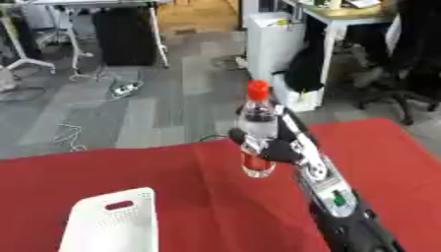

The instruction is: Pick up objects on the table and place them in the box.

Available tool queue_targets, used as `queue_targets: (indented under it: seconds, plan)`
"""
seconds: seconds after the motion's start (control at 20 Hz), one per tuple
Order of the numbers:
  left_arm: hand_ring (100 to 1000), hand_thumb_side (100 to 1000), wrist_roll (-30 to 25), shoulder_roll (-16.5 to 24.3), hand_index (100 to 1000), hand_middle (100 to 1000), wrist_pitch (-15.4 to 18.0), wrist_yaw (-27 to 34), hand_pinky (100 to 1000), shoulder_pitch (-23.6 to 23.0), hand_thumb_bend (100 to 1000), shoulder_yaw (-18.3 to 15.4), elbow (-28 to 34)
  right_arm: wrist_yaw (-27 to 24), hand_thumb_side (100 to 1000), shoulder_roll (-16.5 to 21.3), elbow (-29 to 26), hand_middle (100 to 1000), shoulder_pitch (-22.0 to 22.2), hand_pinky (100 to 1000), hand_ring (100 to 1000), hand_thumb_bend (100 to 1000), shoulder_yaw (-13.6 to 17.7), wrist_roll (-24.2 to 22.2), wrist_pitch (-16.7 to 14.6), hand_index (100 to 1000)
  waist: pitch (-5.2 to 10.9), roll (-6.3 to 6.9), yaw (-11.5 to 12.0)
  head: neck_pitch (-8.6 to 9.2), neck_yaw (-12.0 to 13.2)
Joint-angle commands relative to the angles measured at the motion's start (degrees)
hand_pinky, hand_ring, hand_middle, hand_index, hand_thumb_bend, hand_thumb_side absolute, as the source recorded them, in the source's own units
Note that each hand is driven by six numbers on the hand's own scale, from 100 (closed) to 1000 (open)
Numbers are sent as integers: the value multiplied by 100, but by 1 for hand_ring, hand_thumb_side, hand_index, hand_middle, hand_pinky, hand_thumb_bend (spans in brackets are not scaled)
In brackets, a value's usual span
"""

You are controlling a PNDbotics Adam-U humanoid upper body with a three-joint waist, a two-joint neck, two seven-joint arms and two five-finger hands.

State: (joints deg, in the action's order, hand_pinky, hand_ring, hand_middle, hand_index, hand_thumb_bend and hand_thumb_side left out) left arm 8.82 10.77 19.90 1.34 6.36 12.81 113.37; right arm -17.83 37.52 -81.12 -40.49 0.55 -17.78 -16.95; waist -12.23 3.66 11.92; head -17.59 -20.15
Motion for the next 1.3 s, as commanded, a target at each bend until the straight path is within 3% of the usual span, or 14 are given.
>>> queue_targets:
  seconds: [0.05, 0.3, 0.65, 0.95, 1.3]
  plan:
    - [1000, 1000, -3, 141, 831, 992, -18, 0, 934, -3, 248, -22, 122, -351, 294, 422, -107, 100, -283, 100, 100, 520, -161, -104, -4, 151, 162, -62, 50, 87, 115]
    - [1000, 996, -5, 215, 832, 990, -42, 3, 933, -43, 254, -32, 122, -566, 322, 412, 302, 100, -627, 100, 100, 520, -585, -363, 28, 155, 359, -188, 135, 205, 409]
    - [1000, 993, -13, 280, 833, 989, -101, 22, 932, -89, 259, -29, 122, -834, 319, 114, 741, 100, -954, 100, 100, 524, -1051, -734, 174, 156, 599, -329, 223, 161, 931]
    - [1000, 989, -32, 311, 834, 988, -200, 42, 931, -115, 263, -19, 122, -698, 332, -229, 782, 100, -1141, 100, 100, 518, -1218, -661, 208, 156, 833, -393, 242, -38, 1314]
    - [1000, 989, -52, 292, 835, 988, -274, 61, 932, -95, 265, -10, 60, -340, 336, -657, 869, 100, -1060, 100, 100, 521, -1220, -582, 212, 157, 958, -449, 252, -459, 1538]
